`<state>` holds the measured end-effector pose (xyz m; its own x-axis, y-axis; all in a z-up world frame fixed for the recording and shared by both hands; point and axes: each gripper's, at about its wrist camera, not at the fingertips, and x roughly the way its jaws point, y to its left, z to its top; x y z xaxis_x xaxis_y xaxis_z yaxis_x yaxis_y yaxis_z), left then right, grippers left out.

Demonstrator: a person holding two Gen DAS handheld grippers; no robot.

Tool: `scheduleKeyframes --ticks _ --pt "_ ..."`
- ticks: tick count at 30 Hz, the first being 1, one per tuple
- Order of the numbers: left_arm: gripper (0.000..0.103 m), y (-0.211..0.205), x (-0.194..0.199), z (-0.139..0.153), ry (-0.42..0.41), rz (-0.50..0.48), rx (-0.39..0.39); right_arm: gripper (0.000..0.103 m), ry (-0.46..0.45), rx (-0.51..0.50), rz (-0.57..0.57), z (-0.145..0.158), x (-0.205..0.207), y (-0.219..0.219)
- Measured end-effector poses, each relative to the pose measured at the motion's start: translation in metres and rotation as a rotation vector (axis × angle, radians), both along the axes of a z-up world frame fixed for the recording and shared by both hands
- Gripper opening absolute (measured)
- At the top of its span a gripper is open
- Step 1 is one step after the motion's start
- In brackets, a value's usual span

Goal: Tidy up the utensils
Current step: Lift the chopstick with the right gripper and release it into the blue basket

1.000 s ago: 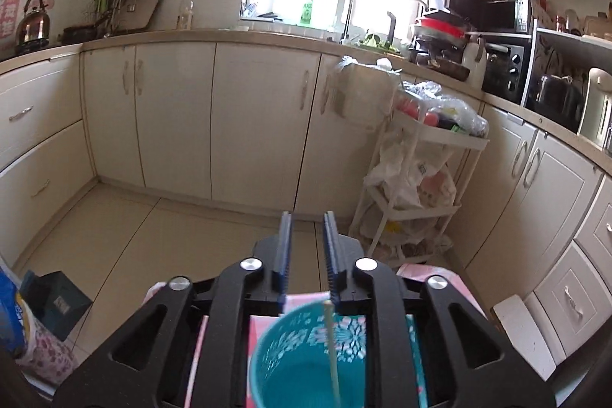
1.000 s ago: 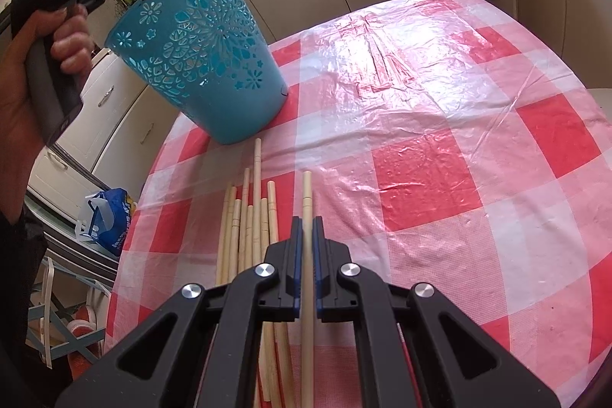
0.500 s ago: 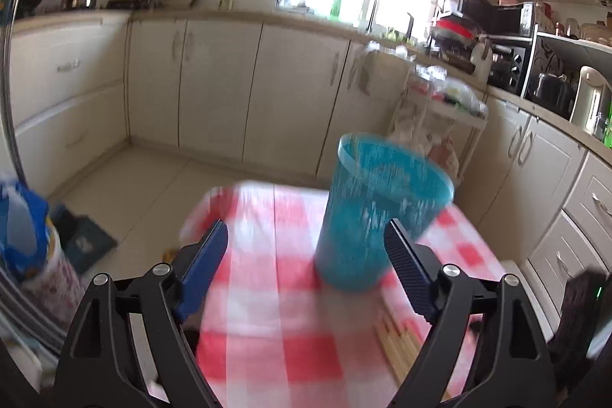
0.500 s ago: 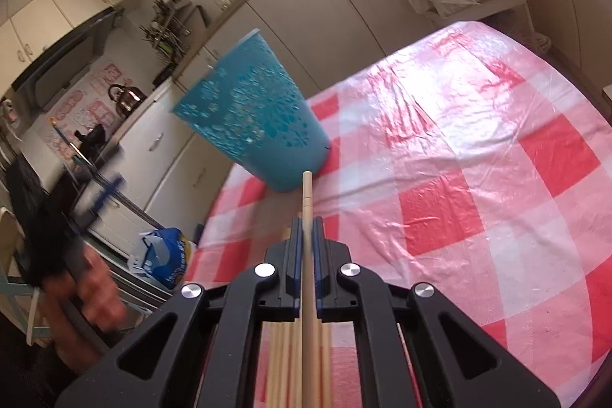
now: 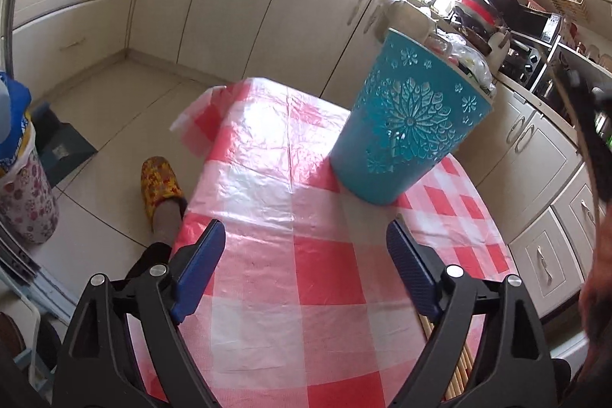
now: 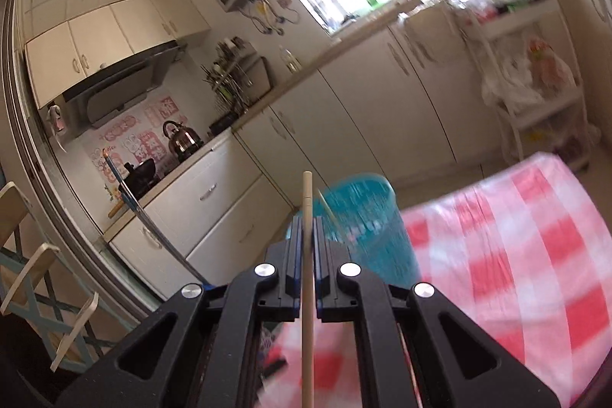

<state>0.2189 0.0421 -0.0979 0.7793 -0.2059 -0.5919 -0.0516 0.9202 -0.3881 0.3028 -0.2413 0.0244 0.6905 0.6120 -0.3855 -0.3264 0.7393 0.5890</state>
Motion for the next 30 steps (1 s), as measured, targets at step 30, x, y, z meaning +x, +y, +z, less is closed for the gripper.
scheduleKeyframes --ticks 30 --pt "0.084 0.017 0.006 -0.005 0.004 0.022 -0.102 0.03 0.057 -0.329 -0.063 -0.005 0.053 0.049"
